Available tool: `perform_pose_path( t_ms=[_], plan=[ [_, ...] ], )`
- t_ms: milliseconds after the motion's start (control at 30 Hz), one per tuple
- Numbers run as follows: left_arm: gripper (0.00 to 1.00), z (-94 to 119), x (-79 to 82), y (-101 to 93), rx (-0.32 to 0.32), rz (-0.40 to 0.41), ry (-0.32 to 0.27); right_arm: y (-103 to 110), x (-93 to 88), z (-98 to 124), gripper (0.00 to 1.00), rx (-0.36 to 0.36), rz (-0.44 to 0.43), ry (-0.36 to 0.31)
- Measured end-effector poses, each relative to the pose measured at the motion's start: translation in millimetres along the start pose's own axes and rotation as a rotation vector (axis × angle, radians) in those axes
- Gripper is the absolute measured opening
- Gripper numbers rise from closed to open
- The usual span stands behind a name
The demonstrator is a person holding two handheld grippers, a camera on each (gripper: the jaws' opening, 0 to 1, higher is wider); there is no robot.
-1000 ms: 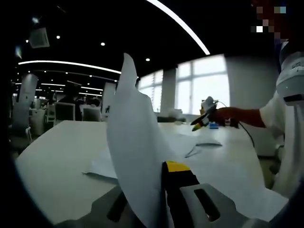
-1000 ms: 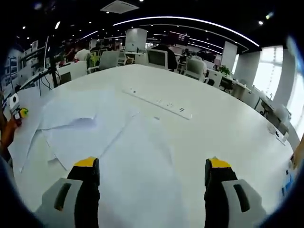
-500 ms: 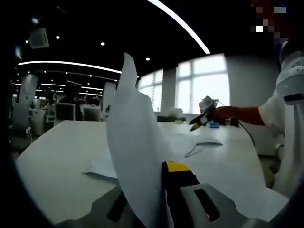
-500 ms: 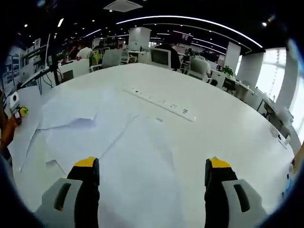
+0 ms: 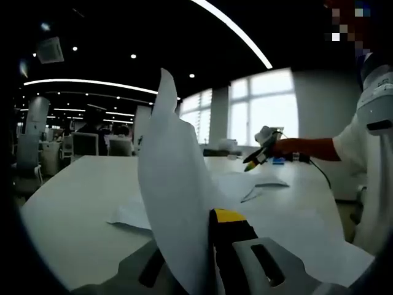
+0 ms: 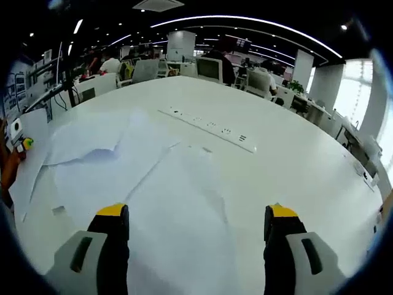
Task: Organize the stack of printing papers by aligning and flattening the scattered papers on the table
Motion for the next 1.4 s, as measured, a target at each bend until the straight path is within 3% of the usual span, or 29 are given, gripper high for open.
perform_pose_path(
  t_ms=[600,833,967,1167,1400],
  plan=[
    [0.06,-1,0.0,0.9,0.011,-0.008,0.006,2,-23.7,-26,0.78,0.058,-0.056,0.040],
    [0.06,-1,1.8,1.0,0.010,-0.013,-0.001,5,-24.2,-28,0.76,0.065,-0.072,-0.032],
    [0.06,-1,1.4,0.0,-0.001,-0.011,0.001,6,-24.3,-28,0.63,0.060,-0.073,-0.048],
    [0.06,-3,-3.0,-1.8,-0.019,-0.004,0.025,6,-24.2,-29,0.61,0.059,-0.076,-0.061],
    [0.06,-4,-4.3,-0.3,-0.005,-0.006,0.033,-7,-25.5,-25,0.46,0.059,-0.085,-0.067]
  ],
)
Point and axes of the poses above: the point that each gripper's makers call its tool centre point, and the gripper's own axes: z roughly backward along the fingers, y roughly to its left, x roughly out of its top, the point moved 1 cm from there along z, roughly backward along the fingers, and after that the axes turned 1 degree about x, right-handed, at the moved point
